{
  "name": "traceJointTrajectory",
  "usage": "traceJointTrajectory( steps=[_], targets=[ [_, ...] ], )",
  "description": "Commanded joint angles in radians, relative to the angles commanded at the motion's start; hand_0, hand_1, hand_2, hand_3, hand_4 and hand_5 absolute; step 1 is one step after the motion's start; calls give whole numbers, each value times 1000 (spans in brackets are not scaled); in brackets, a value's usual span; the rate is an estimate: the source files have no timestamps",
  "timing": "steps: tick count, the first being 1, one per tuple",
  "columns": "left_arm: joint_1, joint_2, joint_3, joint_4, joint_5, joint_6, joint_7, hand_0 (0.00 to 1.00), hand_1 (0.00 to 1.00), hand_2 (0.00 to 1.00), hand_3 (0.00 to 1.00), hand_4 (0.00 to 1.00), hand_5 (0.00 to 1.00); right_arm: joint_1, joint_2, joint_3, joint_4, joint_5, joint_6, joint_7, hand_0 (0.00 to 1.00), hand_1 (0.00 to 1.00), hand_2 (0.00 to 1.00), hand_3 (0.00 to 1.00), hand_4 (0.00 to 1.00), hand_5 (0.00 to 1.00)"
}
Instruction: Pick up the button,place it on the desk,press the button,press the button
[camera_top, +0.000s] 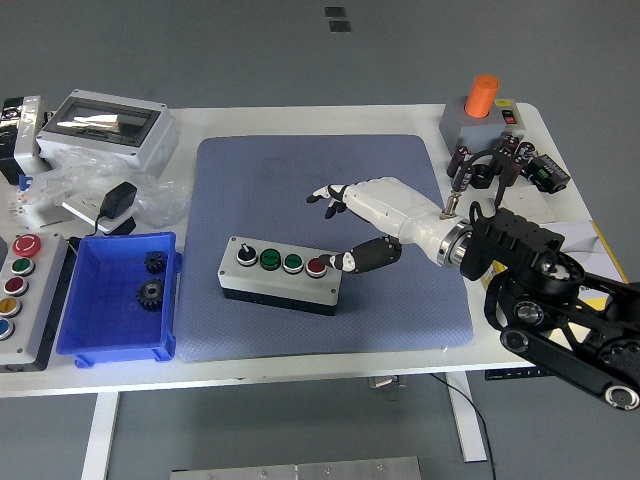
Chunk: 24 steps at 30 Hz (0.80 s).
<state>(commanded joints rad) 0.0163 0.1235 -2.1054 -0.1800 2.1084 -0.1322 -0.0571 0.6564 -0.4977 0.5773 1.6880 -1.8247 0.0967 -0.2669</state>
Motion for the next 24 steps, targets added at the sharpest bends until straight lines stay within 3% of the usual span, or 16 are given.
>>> traceJointTrajectory(
  steps=[1, 2, 10, 24],
  targets=[
    [0, 0, -1, 0, 1, 0, 0, 743, 764, 609, 566, 586, 63, 8, 4, -12, -3, -4, 7, -4, 239, 258, 236, 736, 309, 227],
    [-1, 0, -2, 0, 2, 0, 0, 743, 764, 608, 566, 586, 62, 16, 9, -25, -7, -9, 12, -8, 165, 177, 192, 728, 191, 116],
    [-2, 1, -3, 0, 3, -2, 2, 743, 764, 608, 568, 588, 62, 55, 47, -100, -54, -41, 25, -35, 136, 150, 174, 723, 174, 96],
    [-5, 2, 0, 0, 1, -3, 2, 743, 764, 607, 567, 586, 63, 92, 116, -187, -122, -42, 6, -46, 127, 142, 168, 716, 161, 60]
  ],
)
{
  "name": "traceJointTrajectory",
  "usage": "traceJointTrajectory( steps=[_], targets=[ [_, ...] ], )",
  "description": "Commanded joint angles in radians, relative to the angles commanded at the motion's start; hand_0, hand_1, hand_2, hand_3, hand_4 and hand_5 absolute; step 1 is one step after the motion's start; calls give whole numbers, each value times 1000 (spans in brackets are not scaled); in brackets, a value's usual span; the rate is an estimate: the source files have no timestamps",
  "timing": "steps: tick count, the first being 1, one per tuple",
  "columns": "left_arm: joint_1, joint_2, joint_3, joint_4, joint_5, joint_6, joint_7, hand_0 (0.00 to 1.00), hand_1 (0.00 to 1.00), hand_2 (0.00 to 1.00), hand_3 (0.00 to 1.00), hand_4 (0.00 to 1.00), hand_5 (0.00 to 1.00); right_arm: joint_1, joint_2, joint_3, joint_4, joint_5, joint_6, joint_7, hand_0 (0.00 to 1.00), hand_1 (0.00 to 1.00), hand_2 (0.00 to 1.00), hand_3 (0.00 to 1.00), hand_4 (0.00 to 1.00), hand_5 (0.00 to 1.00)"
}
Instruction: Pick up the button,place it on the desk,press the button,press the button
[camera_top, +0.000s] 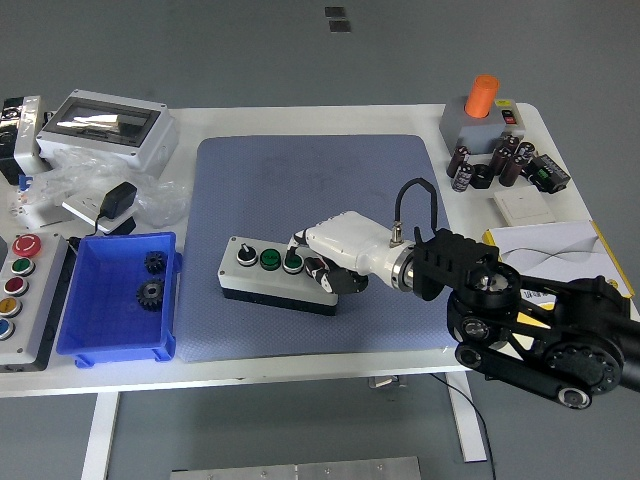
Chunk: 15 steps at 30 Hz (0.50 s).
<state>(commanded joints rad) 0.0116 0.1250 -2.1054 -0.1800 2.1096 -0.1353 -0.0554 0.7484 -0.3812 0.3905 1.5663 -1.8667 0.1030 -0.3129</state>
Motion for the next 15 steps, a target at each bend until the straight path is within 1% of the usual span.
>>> traceJointTrajectory(
  steps=[1, 2, 6, 9, 12, 15],
  targets=[
    [0, 0, 0, 0, 0, 0, 0, 743, 764, 607, 567, 586, 63, 2, 5, -7, -7, 0, -1, -1, 127, 142, 168, 716, 161, 60],
    [0, 0, 0, 0, -1, 0, 0, 744, 764, 607, 567, 585, 63, 4, 9, -15, -15, -1, -1, -3, 123, 136, 166, 714, 149, 35],
    [0, 1, 4, 0, -5, 0, -1, 744, 764, 607, 567, 585, 63, 8, 24, -46, -49, -9, 5, -16, 123, 136, 166, 714, 149, 35],
    [0, 0, 6, 0, -7, 0, -2, 744, 765, 607, 566, 584, 65, 8, 25, -52, -57, -9, 6, -17, 121, 136, 165, 713, 151, 35],
    [1, 0, 7, 0, -8, 0, -1, 744, 765, 607, 566, 584, 65, 8, 20, -41, -54, 1, -9, -5, 121, 136, 165, 713, 151, 35],
    [0, 1, 10, 0, -11, 0, -2, 744, 765, 607, 566, 583, 67, 7, 18, -35, -57, 7, -14, -2, 121, 133, 165, 713, 153, 29]
  ],
)
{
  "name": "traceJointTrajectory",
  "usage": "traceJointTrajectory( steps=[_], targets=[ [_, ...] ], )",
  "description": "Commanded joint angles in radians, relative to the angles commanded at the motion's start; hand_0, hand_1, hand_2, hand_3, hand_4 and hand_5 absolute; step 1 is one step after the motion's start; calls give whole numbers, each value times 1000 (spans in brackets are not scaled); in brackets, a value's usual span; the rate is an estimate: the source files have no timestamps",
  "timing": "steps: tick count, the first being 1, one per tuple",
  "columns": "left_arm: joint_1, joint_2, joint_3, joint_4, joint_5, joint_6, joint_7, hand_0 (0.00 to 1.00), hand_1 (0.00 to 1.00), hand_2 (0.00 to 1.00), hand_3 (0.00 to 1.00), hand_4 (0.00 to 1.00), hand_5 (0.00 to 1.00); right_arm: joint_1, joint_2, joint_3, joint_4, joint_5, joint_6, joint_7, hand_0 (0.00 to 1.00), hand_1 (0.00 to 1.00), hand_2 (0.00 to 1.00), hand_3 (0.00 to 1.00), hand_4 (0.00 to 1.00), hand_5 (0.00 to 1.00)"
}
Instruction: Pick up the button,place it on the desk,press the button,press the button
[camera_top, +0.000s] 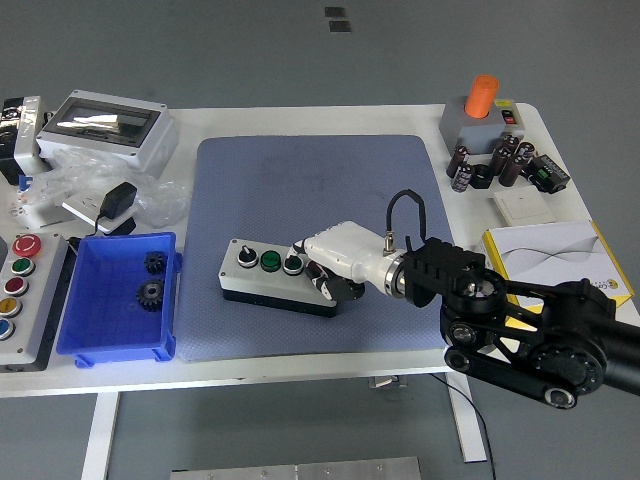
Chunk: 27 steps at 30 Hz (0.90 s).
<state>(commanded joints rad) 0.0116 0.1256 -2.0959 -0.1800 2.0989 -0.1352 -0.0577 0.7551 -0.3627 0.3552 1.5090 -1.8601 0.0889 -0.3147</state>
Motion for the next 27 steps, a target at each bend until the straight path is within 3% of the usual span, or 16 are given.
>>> traceJointTrajectory(
  steps=[21, 27],
  targets=[
    [3, -2, -2, 0, 2, -1, -1, 745, 766, 607, 566, 580, 73, -13, -5, 16, -13, 40, -21, 29, 118, 125, 161, 699, 175, 24],
    [5, -3, -4, 0, 3, -1, 0, 745, 766, 608, 566, 580, 73, -16, -17, 52, 11, 65, -47, 63, 117, 121, 160, 698, 176, 24]
  ],
)
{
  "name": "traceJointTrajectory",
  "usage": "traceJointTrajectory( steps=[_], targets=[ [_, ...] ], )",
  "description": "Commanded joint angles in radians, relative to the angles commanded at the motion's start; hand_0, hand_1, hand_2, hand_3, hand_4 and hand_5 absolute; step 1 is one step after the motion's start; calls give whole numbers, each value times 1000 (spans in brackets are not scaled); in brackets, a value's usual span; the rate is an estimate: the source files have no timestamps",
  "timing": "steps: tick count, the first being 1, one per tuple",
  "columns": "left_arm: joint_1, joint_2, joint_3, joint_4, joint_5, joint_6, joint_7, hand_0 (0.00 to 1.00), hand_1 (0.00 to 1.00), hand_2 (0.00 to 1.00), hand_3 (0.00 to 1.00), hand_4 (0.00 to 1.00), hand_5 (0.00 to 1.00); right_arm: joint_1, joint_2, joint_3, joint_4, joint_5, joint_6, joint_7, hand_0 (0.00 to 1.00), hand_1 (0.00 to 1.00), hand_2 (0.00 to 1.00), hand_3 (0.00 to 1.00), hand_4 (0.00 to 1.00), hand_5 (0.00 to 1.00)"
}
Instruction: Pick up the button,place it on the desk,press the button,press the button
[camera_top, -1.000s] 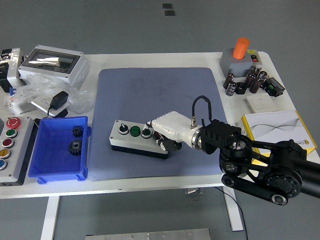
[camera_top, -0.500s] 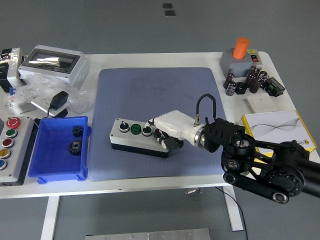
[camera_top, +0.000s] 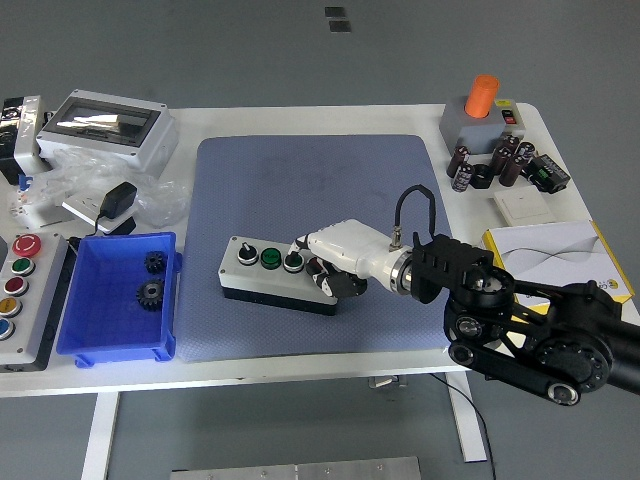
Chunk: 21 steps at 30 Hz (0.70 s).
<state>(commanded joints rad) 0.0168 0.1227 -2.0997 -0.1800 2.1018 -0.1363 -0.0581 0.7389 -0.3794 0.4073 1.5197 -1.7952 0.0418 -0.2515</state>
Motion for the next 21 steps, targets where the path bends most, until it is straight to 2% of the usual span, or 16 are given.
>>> traceJointTrajectory(
  steps=[4, 9, 11, 13, 14, 15, 19, 20, 21],
  targets=[
    [2, -1, -1, 0, 3, 0, 1, 745, 766, 608, 565, 580, 73, -3, -10, 44, 16, 17, -46, 37, 116, 121, 160, 699, 176, 23],
    [4, -2, -2, 0, 5, 0, 2, 745, 766, 607, 565, 579, 74, -7, -16, 97, 33, 27, -139, 80, 111, 114, 158, 695, 192, 6],
    [4, -2, -3, 0, 6, 0, 2, 745, 766, 607, 565, 579, 74, -9, -17, 103, 35, 23, -155, 84, 111, 114, 158, 695, 192, 6],
    [4, -2, -2, 0, 5, 1, 3, 745, 766, 607, 565, 579, 74, -11, -17, 100, 30, -1, -147, 73, 111, 114, 158, 695, 192, 6],
    [4, -2, -2, 0, 5, 1, 3, 745, 766, 607, 564, 578, 74, -13, -17, 97, 25, -20, -139, 65, 146, 163, 221, 715, 328, 149],
    [4, -2, -1, 0, 5, 1, 3, 745, 766, 607, 564, 578, 74, -14, -17, 95, 22, -37, -133, 59, 146, 163, 221, 715, 328, 149],
    [4, -2, 0, 0, 4, 2, 5, 745, 766, 607, 564, 578, 74, -27, -14, 84, 0, -121, -57, 0, 146, 163, 221, 715, 328, 149],
    [5, -2, 0, 0, 4, 2, 5, 746, 766, 607, 565, 579, 73, -28, -13, 83, -3, -132, -45, -8, 350, 484, 595, 795, 683, 276],
    [5, -2, -1, 0, 5, 1, 5, 746, 766, 607, 565, 579, 73, -29, -8, 84, -5, -142, -31, -17, 350, 484, 595, 795, 683, 276]
  ],
)
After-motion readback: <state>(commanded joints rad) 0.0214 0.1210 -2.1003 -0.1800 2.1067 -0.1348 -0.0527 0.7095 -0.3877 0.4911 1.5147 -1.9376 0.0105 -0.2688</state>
